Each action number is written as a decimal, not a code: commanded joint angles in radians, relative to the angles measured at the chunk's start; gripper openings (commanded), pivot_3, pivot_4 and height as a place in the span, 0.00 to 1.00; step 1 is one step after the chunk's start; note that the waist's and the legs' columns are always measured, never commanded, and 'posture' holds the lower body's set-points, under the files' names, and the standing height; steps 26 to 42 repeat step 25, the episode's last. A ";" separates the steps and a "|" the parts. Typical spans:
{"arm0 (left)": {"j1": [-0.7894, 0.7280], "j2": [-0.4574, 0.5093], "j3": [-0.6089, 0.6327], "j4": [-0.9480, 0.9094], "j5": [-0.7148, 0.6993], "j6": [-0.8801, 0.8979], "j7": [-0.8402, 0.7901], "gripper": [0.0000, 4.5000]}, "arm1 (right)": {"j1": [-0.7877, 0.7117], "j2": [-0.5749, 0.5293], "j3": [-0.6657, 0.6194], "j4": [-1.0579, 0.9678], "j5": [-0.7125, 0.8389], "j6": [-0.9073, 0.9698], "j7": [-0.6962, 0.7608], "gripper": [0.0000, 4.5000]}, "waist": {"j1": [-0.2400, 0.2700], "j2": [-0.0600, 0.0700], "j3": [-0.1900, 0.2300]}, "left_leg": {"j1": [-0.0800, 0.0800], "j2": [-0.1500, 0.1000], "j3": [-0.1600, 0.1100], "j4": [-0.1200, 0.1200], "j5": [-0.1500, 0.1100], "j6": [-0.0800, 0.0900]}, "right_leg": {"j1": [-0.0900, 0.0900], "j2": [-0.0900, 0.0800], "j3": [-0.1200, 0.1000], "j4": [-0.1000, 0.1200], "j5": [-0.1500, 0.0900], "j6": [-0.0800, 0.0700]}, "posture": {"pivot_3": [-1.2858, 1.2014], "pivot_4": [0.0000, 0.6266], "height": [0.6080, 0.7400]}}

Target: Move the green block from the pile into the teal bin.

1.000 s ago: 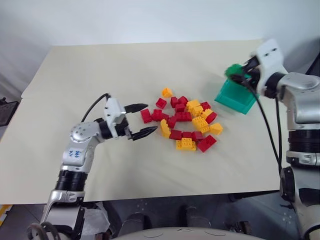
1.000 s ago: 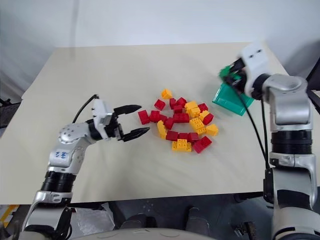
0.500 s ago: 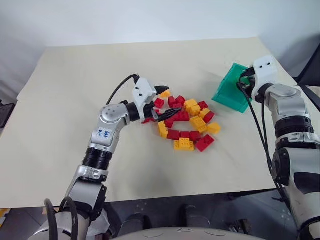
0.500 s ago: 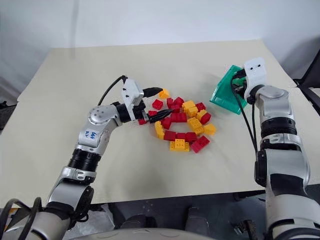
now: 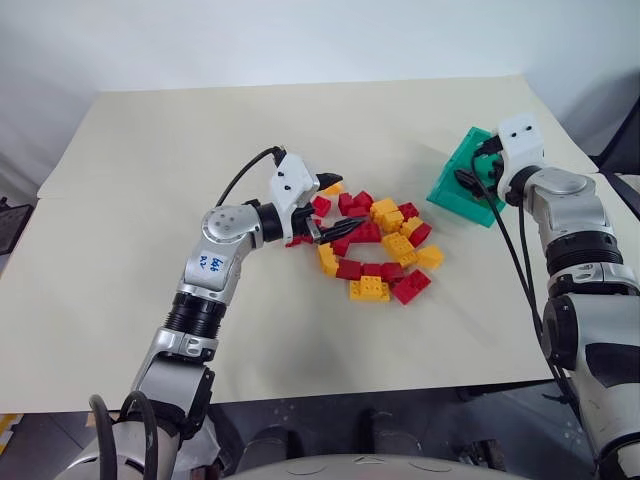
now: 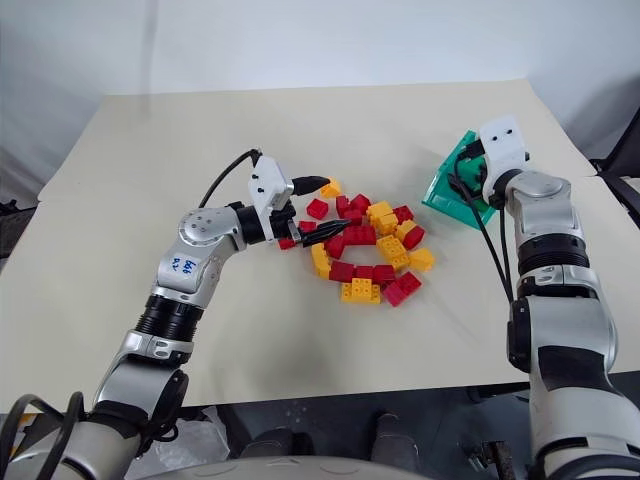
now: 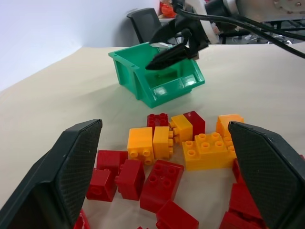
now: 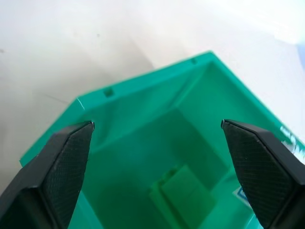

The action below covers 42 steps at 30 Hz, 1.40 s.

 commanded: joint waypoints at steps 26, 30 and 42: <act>0.578 0.397 0.380 -0.320 -0.316 0.023 -0.313 1.00 | 0.698 -0.298 -0.116 -0.773 0.410 -0.016 0.783 0.99 | 0.022 0.000 0.000 | 0.004 0.003 -0.003 0.006 -0.001 0.001 | 0.003 -0.001 0.004 0.001 0.000 -0.001 | 0.52 0.24 1.00; 0.578 0.397 0.380 -0.320 -0.316 0.023 -0.313 1.00 | 0.698 -0.298 -0.116 -0.773 0.410 -0.016 0.783 0.99 | 0.022 0.000 0.000 | 0.004 0.003 -0.003 0.006 -0.001 0.001 | 0.003 -0.001 0.004 0.001 0.000 -0.001 | 0.52 0.24 1.00; 0.578 0.397 0.380 -0.320 -0.316 0.023 -0.313 1.00 | 0.698 -0.298 -0.116 -0.773 0.410 -0.016 0.783 0.99 | 0.022 0.000 0.000 | 0.004 0.003 -0.003 0.006 -0.001 0.001 | 0.003 -0.001 0.004 0.001 0.000 -0.001 | 0.52 0.24 1.00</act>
